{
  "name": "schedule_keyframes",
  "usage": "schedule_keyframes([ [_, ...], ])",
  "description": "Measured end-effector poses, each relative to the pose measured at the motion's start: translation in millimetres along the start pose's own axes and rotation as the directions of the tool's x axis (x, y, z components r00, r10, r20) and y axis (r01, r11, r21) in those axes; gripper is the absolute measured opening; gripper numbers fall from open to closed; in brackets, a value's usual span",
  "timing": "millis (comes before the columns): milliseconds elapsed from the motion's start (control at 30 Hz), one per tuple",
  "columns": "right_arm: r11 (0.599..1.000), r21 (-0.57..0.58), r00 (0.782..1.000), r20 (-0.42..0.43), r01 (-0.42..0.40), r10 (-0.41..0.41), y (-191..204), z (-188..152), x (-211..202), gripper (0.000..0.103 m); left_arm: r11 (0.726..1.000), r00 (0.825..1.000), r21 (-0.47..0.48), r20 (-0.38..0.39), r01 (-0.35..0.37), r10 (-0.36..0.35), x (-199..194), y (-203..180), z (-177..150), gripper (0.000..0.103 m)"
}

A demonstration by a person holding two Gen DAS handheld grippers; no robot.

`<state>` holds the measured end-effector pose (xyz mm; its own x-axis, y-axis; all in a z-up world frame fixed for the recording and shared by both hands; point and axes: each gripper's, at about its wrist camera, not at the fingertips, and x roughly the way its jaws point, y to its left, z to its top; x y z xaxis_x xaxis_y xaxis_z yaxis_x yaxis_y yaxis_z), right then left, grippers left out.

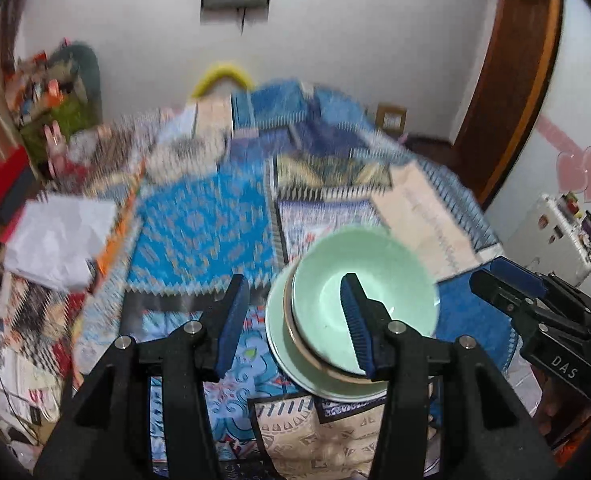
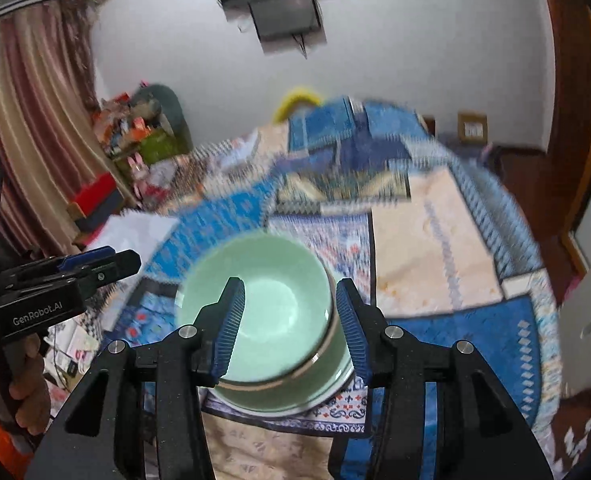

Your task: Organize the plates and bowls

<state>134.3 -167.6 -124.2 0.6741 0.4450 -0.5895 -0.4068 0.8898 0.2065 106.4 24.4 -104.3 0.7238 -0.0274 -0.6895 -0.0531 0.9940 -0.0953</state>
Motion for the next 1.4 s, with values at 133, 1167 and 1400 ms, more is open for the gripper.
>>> schedule_keyframes([
  [133,0.999,-0.039,0.993,0.117,-0.010,0.014,16.9,11.6,-39.2,0.050,1.000,0.988,0.007,0.153,0.009,-0.010,-53.8,-7.2,9.8,0.058],
  [1167,0.988,-0.134,0.880,0.475,0.073,0.000,60.1,16.0,-140.3,0.103,0.998,0.848,0.041,0.531,-0.039,0.011,-175.1,-30.1,-6.1,0.103],
  [1400,0.989,-0.131,0.879,0.477,0.062,0.008,61.0,15.8,-142.9,0.103,0.998,0.849,0.044,0.528,-0.036,0.007,-172.0,-28.7,-6.8,0.103],
])
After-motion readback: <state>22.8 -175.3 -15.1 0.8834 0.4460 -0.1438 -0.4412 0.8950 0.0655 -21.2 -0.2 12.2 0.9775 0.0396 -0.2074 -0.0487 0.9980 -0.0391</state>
